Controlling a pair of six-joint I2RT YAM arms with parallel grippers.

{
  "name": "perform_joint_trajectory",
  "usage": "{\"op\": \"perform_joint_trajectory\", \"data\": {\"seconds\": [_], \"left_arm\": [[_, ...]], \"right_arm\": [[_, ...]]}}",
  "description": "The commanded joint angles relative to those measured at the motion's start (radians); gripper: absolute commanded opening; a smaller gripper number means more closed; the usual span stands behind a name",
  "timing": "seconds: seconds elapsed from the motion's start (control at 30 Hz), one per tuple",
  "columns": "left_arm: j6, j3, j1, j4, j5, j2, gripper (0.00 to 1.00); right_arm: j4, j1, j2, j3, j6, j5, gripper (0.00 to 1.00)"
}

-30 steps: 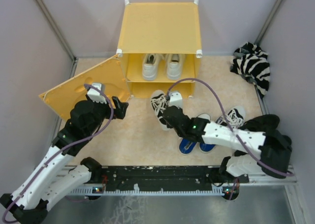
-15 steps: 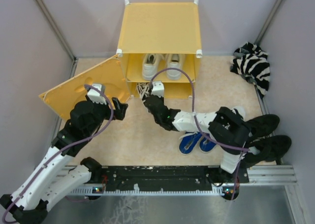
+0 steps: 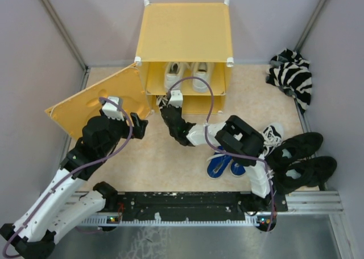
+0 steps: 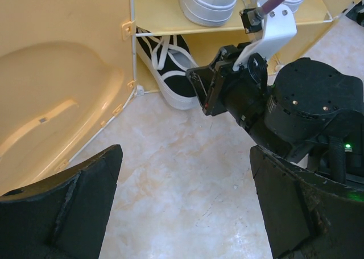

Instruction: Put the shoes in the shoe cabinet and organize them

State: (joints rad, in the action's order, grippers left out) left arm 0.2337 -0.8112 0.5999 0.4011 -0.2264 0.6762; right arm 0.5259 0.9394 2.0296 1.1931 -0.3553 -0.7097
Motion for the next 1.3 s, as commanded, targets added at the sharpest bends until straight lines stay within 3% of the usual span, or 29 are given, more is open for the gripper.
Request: {"op": "perform_joint_trajectory", "data": {"seconds": [0.0,0.77,0.87,1.0,1.27], "left_arm": [[-0.012,-0.013,0.001,-0.013,-0.002,-0.002,0.99],[-0.011,0.010,0.001,-0.002,-0.004,-0.002,0.99],[-0.007,0.014,0.001,-0.002,-0.004,-0.006,0.99],[-0.005,0.015,0.001,-0.002,-0.004,-0.005,0.99],[-0.004,0.020,0.001,-0.005,-0.004,-0.003,0.99]], "right_arm": [[0.255,-0.009,0.028,0.123,0.031,-0.083,0.00],[0.163,-0.033,0.295,0.445,-0.013,-0.178,0.00],[0.142,-0.033,0.302,0.453,-0.036,-0.178,0.19],[0.139,-0.032,0.278,0.413,-0.070,-0.168,0.36],[0.185,-0.005,0.151,0.269,-0.064,-0.164,0.51]]}}
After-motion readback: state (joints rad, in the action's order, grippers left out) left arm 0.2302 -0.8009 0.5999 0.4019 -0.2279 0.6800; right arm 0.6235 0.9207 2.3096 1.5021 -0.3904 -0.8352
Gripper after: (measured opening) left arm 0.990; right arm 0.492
